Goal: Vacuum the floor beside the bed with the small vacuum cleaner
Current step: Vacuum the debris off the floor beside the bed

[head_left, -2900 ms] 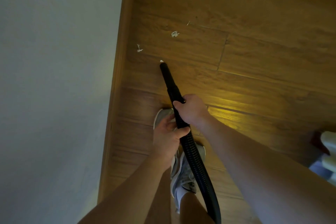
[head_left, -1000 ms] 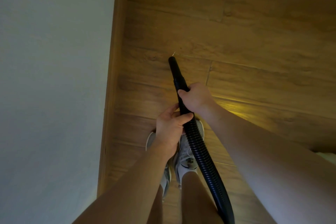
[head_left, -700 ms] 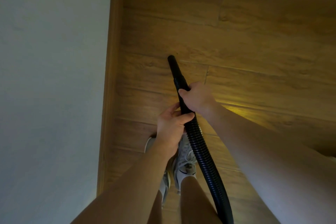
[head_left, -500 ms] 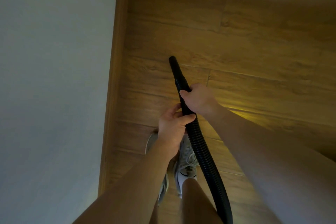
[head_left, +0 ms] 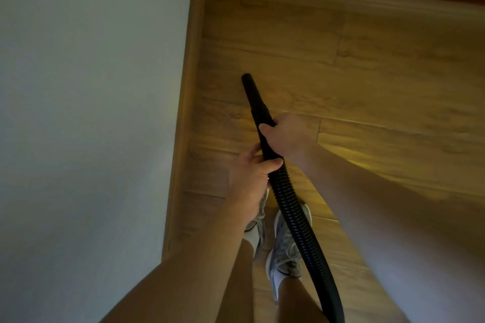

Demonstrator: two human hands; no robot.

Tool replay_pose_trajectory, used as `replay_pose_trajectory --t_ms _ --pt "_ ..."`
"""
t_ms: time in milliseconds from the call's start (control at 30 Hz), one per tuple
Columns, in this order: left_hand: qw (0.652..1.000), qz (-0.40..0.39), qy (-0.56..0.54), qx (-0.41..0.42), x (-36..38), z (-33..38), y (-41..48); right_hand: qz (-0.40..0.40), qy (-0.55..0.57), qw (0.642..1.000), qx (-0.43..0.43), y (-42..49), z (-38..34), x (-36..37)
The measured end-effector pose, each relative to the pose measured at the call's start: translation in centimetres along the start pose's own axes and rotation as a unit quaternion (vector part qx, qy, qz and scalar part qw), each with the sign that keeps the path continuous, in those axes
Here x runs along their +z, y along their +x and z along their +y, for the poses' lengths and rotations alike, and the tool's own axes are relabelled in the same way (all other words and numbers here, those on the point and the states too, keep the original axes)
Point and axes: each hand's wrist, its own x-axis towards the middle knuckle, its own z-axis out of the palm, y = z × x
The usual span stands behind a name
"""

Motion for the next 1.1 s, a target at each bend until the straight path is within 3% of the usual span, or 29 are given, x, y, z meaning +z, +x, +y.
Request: replay_pose_trajectory --t_ms 400,633,1100 --pt "1.0 0.006 -0.018 -0.005 -0.6 0.9 0.3 -0.002 -0.013 1.0 -0.001 0.4 -1.5 0.1" --pt "1.0 0.0 -0.019 0.004 0.1 -0.1 -1.6 0.014 0.053 0.998 -0.025 -1.9 0.5 -0.3" --pt "0.996 0.048 -0.068 -0.038 0.7 -8.4 -5.8 -0.047 -0.003 0.999 -0.008 -6.1 5.8 4.7"
